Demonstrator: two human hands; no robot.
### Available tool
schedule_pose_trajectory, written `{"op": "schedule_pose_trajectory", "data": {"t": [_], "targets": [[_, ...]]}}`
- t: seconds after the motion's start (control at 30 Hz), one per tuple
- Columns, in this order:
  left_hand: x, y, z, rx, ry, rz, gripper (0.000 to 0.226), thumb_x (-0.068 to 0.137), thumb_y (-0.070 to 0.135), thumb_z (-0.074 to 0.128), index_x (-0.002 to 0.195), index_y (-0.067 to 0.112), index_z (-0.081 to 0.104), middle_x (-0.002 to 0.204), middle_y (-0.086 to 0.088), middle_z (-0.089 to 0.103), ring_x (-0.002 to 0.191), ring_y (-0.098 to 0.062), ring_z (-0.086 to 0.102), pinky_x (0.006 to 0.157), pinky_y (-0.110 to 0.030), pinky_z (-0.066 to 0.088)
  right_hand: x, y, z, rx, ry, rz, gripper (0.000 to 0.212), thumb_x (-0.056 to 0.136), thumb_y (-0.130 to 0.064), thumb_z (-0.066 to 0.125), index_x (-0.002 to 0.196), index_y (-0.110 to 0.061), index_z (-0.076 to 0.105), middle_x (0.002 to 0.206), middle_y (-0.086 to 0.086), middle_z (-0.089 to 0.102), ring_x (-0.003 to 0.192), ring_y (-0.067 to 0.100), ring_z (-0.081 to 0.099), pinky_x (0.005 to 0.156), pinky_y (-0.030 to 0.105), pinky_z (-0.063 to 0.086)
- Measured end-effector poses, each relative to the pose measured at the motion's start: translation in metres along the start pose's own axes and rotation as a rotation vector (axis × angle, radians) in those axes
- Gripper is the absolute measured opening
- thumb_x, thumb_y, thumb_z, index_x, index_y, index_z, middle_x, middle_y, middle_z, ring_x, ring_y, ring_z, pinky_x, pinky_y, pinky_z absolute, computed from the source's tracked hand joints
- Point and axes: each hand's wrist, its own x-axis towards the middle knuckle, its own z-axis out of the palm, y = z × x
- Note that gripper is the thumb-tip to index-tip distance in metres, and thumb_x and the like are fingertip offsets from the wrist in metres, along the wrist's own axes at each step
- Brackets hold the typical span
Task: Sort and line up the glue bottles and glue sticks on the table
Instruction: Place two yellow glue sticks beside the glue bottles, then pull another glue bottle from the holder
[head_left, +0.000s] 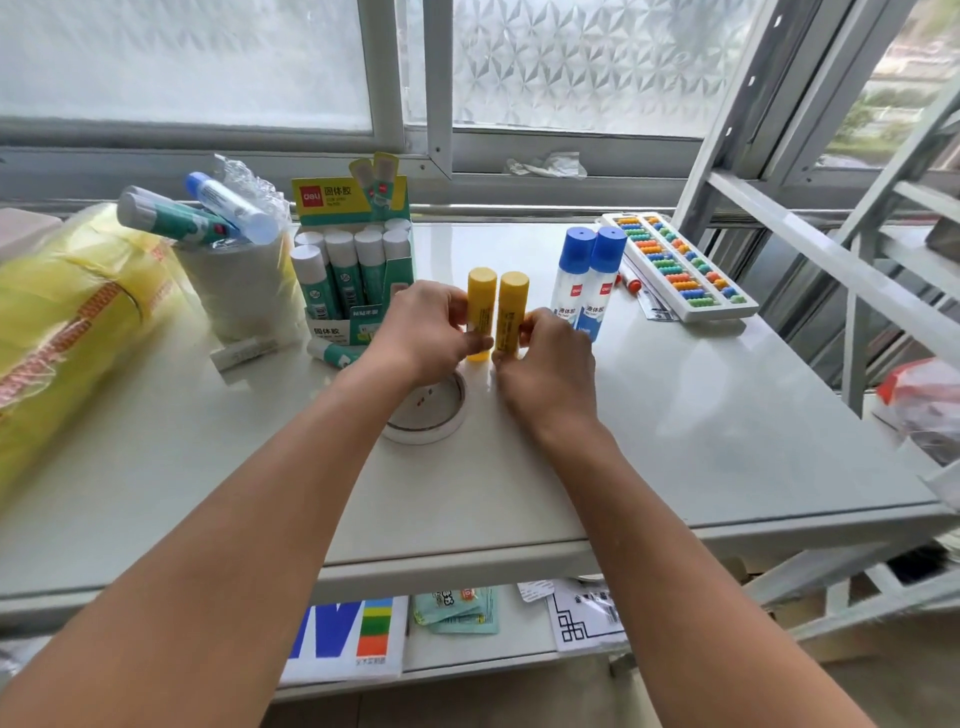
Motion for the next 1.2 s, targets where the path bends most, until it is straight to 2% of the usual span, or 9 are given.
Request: {"op": "schedule_pose_trajectory", "data": {"t": [0.23, 0.37, 0.53, 0.7, 0.8, 0.9, 0.97, 1.03, 1.2], "targets": [[0.003, 0.003, 0.006, -0.029, -0.021, 0.0, 0.02, 0.076, 0.027, 0.08, 0.091, 0.014, 0.076, 0.087, -0.006, 0.074, 0.086, -0.024, 0.069, 0.08, -0.041, 0.057, -0.001, -0.002, 0.003, -0.075, -0.006, 0.016, 0.02, 0.085, -0.015, 0.066, 0.103, -0.007, 0.061, 0.1, 0.013, 0.068, 0.093, 0.03, 0.063, 0.074, 0.027, 0.044], [0.006, 0.003, 0.009, -0.024, 0.031, -0.012, 0.01, 0.076, 0.016, 0.079, 0.085, 0.011, 0.077, 0.081, -0.006, 0.075, 0.081, -0.022, 0.071, 0.078, -0.043, 0.058, -0.002, -0.006, 0.004, -0.129, 0.033, 0.028, 0.021, 0.091, -0.015, 0.062, 0.109, -0.006, 0.059, 0.107, 0.015, 0.067, 0.099, 0.031, 0.064, 0.084, 0.034, 0.051], [0.006, 0.007, 0.015, 0.094, 0.071, -0.023, 0.019, 0.076, 0.027, 0.078, 0.079, 0.008, 0.074, 0.08, -0.011, 0.072, 0.079, -0.029, 0.068, 0.072, -0.041, 0.057, -0.001, -0.008, 0.005, -0.189, 0.06, 0.029, 0.019, 0.094, -0.016, 0.056, 0.108, -0.003, 0.059, 0.109, 0.018, 0.067, 0.1, 0.034, 0.064, 0.085, 0.037, 0.051], [-0.022, 0.01, -0.006, 0.218, 0.158, 0.0, 0.043, 0.077, 0.033, 0.08, 0.106, 0.003, 0.071, 0.098, -0.011, 0.073, 0.088, -0.023, 0.068, 0.08, -0.037, 0.057, -0.012, -0.007, -0.001, -0.201, 0.072, 0.009, 0.029, 0.09, -0.02, 0.064, 0.112, -0.001, 0.059, 0.111, 0.019, 0.067, 0.102, 0.035, 0.064, 0.086, 0.038, 0.052], [-0.041, 0.001, -0.045, 0.255, 0.264, -0.015, 0.031, 0.08, 0.032, 0.078, 0.1, 0.008, 0.074, 0.088, -0.004, 0.073, 0.077, -0.017, 0.065, 0.068, -0.024, 0.052, -0.028, -0.013, -0.004, -0.148, 0.114, -0.04, 0.036, 0.087, -0.021, 0.068, 0.117, -0.004, 0.057, 0.115, 0.015, 0.067, 0.105, 0.032, 0.064, 0.09, 0.037, 0.05], [-0.052, -0.019, -0.088, 0.27, 0.429, -0.106, 0.026, 0.082, 0.03, 0.076, 0.098, 0.01, 0.075, 0.092, -0.006, 0.074, 0.083, -0.021, 0.068, 0.079, -0.031, 0.056, -0.038, -0.035, -0.004, -0.049, 0.185, -0.203, 0.033, 0.084, -0.02, 0.072, 0.113, -0.008, 0.061, 0.107, 0.01, 0.07, 0.094, 0.026, 0.067, 0.079, 0.026, 0.046], [-0.059, -0.038, -0.11, 0.34, 0.476, -0.187, 0.025, 0.084, 0.028, 0.073, 0.102, 0.011, 0.074, 0.099, -0.007, 0.075, 0.088, -0.024, 0.068, 0.083, -0.033, 0.055, -0.037, -0.053, 0.007, -0.031, 0.102, -0.317, 0.03, 0.083, -0.021, 0.07, 0.109, -0.009, 0.064, 0.102, 0.008, 0.071, 0.088, 0.023, 0.067, 0.074, 0.022, 0.046], [-0.065, -0.057, -0.121, 0.438, 0.457, -0.266, 0.024, 0.086, 0.026, 0.069, 0.106, 0.013, 0.074, 0.104, -0.01, 0.074, 0.094, -0.028, 0.068, 0.084, -0.035, 0.052, -0.035, -0.069, 0.022, -0.069, -0.011, -0.387, 0.032, 0.083, -0.028, 0.067, 0.11, -0.01, 0.065, 0.104, 0.008, 0.071, 0.092, 0.024, 0.065, 0.076, 0.03, 0.052], [-0.077, -0.088, -0.122, 0.563, 0.249, -0.388, 0.038, 0.089, 0.036, 0.061, 0.122, 0.018, 0.066, 0.12, -0.015, 0.067, 0.111, -0.036, 0.06, 0.09, -0.042, 0.052, -0.033, -0.093, 0.056, -0.232, -0.251, -0.367, 0.033, 0.084, -0.032, 0.063, 0.11, -0.011, 0.064, 0.111, 0.009, 0.067, 0.099, 0.029, 0.061, 0.081, 0.039, 0.056]]}}
